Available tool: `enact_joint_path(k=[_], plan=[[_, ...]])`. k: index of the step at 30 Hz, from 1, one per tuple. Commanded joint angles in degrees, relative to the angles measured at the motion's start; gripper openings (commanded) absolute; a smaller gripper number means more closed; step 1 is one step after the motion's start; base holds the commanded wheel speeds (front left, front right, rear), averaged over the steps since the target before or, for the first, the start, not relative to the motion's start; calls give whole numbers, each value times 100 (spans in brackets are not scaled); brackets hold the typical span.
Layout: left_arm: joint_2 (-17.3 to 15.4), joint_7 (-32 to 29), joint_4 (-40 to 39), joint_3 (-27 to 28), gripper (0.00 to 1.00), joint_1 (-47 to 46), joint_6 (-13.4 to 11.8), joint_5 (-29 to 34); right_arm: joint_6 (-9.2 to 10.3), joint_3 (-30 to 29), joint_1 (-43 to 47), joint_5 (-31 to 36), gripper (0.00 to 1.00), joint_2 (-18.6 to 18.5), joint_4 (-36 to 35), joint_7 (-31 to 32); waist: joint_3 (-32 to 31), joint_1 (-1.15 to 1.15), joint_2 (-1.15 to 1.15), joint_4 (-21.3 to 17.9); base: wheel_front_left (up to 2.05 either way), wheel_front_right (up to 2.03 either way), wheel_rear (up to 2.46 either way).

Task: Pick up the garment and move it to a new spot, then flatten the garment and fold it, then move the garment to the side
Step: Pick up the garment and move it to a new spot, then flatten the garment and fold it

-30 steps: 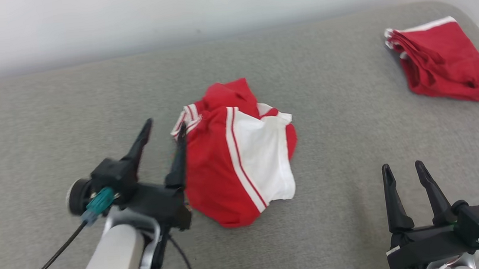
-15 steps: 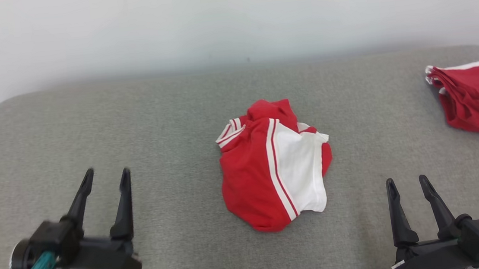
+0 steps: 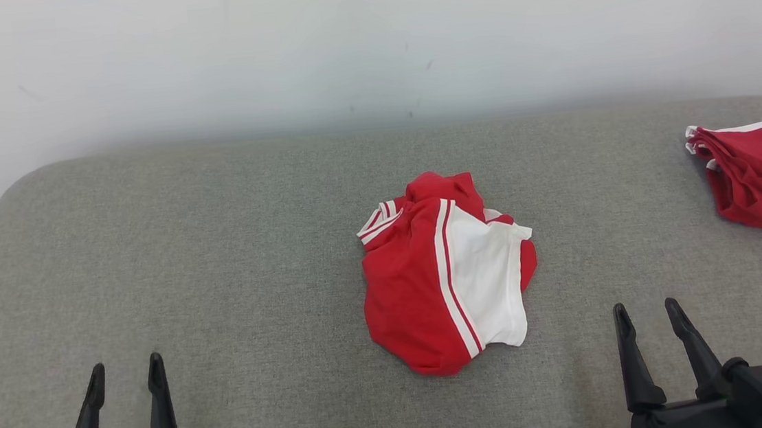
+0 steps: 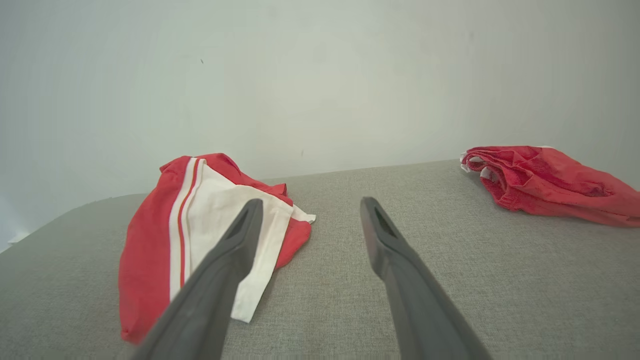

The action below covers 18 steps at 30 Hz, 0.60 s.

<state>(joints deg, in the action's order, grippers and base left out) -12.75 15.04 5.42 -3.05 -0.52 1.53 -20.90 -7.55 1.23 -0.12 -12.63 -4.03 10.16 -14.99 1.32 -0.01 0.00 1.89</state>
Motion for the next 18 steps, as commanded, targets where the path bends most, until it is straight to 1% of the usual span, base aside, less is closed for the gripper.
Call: enact_joint_path(k=[1,7,18], plan=[[31,18,-24,39,100,80,25,55,11,6,53,-25,100,-17,15,-25,-3,1,0,-5,0,0,0],[212,19,-4,233,100,213,168,254,11,16,96,-46,100,-20,50,-25,3,1,0,-8,0,0,0],[474,19,21,408,100,39,353,495,11,44,-107,-64,100,-111,125,-16,72,1,0,19,0,0,0]])
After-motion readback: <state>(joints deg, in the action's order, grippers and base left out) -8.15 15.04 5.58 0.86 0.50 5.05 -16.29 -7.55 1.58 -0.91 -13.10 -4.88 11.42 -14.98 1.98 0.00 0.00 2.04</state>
